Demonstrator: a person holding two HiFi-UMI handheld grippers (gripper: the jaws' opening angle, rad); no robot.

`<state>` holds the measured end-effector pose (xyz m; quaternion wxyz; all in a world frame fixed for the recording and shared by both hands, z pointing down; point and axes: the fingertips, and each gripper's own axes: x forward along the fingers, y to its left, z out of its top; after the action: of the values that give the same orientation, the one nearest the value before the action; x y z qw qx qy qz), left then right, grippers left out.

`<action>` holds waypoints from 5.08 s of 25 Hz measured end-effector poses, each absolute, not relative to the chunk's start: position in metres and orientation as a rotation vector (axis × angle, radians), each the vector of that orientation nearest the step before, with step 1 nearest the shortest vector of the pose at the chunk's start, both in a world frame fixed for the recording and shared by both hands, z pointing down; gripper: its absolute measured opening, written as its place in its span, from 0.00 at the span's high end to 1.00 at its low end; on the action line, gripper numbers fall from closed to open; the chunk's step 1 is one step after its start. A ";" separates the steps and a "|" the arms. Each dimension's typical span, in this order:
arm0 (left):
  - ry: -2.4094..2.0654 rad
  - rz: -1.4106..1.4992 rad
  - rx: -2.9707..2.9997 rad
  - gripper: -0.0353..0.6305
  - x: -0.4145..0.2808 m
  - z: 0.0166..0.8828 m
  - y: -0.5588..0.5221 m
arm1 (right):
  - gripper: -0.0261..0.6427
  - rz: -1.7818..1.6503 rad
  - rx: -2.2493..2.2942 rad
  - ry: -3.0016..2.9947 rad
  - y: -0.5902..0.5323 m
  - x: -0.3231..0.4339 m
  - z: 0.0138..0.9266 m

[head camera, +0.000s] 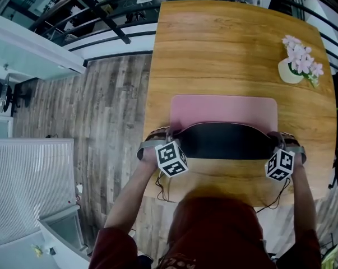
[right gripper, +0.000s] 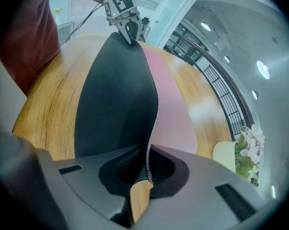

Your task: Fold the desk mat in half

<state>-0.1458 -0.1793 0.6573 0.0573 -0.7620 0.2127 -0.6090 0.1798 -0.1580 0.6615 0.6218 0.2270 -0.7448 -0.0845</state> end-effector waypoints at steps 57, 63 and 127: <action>0.641 -1.808 -2.190 0.89 -0.141 0.664 -0.292 | 0.91 -0.259 0.618 -1.657 -0.272 0.187 0.666; 0.698 -1.765 -2.173 0.83 -0.142 0.658 -0.296 | 0.83 -0.285 0.674 -1.660 -0.277 0.189 0.660; 1.820 -0.906 -2.602 0.64 -0.122 0.490 -0.205 | 0.64 0.264 1.513 -2.162 -0.196 0.190 0.487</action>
<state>-0.1220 -0.2053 0.4900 -0.0801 -0.7855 0.5493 -0.2736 0.1900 -0.1964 0.4870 0.2422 0.5536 -0.7910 0.0965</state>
